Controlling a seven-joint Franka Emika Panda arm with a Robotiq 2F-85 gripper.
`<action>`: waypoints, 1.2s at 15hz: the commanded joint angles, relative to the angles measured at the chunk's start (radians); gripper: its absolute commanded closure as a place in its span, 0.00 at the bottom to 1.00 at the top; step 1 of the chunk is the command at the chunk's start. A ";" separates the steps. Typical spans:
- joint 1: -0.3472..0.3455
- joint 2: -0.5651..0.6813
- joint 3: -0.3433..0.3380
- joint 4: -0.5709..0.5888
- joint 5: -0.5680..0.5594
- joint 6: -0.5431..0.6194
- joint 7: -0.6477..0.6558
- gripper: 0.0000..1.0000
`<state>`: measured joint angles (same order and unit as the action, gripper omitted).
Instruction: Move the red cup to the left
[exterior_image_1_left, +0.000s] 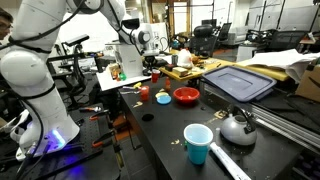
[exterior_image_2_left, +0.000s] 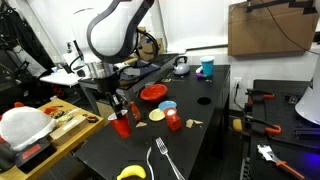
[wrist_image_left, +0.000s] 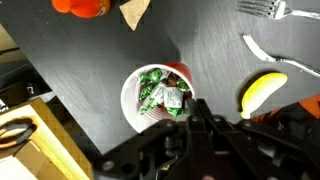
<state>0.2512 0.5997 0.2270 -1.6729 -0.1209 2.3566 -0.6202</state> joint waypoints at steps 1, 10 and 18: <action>0.019 0.047 -0.006 0.047 -0.049 0.043 0.066 0.99; 0.045 0.132 -0.041 0.077 -0.174 0.111 0.184 0.99; 0.038 0.121 -0.036 0.069 -0.170 0.087 0.206 0.71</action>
<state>0.2838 0.7207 0.1994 -1.6060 -0.2776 2.4509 -0.4434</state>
